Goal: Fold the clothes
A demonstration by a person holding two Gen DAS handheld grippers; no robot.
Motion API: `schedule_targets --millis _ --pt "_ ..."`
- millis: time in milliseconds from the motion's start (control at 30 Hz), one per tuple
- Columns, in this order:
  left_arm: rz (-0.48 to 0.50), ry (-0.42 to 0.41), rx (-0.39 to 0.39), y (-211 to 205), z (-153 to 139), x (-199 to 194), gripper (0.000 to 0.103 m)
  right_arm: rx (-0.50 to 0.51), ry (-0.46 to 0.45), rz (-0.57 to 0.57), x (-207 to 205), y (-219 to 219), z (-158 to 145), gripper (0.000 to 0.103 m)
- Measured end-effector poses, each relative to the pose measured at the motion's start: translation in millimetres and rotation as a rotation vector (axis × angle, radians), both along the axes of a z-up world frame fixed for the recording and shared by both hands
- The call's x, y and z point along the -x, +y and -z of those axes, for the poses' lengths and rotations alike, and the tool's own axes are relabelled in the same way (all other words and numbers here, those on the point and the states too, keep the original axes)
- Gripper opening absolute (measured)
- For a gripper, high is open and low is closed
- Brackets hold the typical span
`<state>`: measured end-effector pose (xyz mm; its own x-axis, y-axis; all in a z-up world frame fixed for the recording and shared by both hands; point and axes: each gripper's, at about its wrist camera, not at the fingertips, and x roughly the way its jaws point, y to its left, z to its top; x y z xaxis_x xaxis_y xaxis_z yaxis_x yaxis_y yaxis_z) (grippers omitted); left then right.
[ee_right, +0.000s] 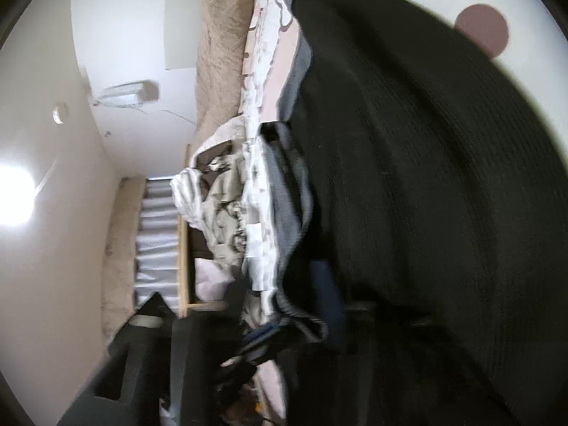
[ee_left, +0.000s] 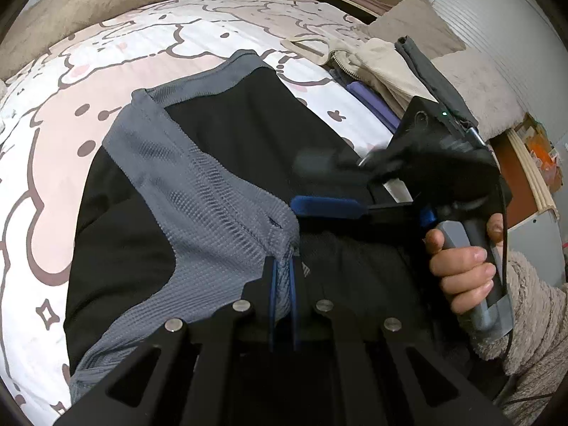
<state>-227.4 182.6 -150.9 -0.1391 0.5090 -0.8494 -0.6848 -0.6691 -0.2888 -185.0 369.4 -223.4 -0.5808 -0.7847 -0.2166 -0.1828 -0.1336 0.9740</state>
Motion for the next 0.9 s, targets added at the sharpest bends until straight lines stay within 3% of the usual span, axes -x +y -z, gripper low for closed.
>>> schedule_targets --millis 133,300,400,633,767,900 --pt "-0.005 -0.006 -0.008 0 -1 1 0.006 -0.054 0.026 -0.025 3 -8 -7 0.052" --pt "-0.015 -0.017 -0.021 -1 -1 2 0.006 -0.073 0.014 -0.069 6 -17 -1 0.017" --pt "-0.027 -0.026 -0.023 -3 0 4 0.007 -0.103 0.023 -0.09 5 -22 -3 0.004" --pt "-0.061 -0.048 -0.066 -13 -6 8 0.008 -0.187 -0.057 -0.025 3 -13 3 0.002" --pt "-0.084 -0.042 -0.092 -19 -13 11 0.008 -0.289 -0.076 -0.041 6 -20 0 0.002" --pt "-0.119 0.047 -0.088 -26 -34 15 0.008 -0.298 -0.071 -0.028 4 -20 -2 0.002"
